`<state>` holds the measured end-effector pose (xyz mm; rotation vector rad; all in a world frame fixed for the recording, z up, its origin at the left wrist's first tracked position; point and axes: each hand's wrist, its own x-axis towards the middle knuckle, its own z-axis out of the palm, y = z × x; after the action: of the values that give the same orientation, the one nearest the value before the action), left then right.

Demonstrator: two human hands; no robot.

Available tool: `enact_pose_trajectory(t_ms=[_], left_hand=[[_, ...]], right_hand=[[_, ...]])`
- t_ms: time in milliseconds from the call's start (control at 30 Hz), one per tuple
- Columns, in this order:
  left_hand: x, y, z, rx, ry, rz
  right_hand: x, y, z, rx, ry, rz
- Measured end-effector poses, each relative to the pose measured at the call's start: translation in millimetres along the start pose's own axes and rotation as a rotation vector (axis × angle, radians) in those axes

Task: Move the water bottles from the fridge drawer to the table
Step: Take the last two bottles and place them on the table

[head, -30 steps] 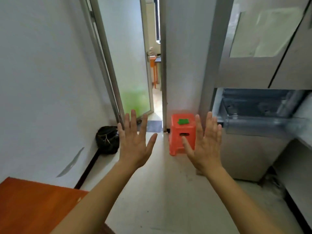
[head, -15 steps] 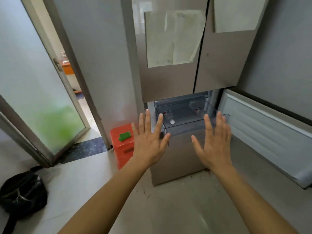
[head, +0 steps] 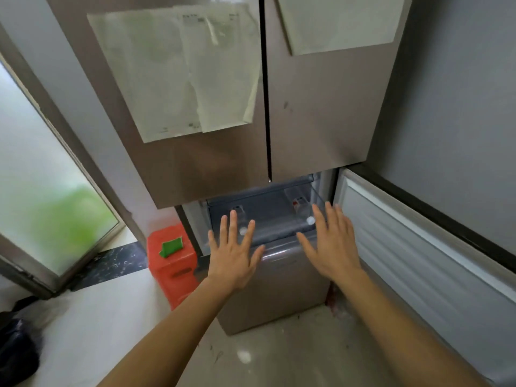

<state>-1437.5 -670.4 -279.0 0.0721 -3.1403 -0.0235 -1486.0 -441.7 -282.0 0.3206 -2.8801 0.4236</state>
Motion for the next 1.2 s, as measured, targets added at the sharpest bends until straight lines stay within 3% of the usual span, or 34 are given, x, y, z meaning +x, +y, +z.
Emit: enact_pose_trajectory(t_ms=[367, 733, 1000, 1200], left_hand=[[93, -11, 54, -0.201, -0.230, -0.197], [168, -29, 112, -0.465, -0.649, -0.279], [206, -36, 154, -0.437, -0.654, -0.301], [232, -38, 171, -0.487, -0.621, -0.359]], right_hand=[[100, 25, 67, -0.075, -0.317, -0.050], [165, 52, 141, 0.034, -0.725, 0.174], [213, 68, 186, -0.105, -0.885, 0.203], [225, 84, 205, -0.139, -0.876, 0.228]])
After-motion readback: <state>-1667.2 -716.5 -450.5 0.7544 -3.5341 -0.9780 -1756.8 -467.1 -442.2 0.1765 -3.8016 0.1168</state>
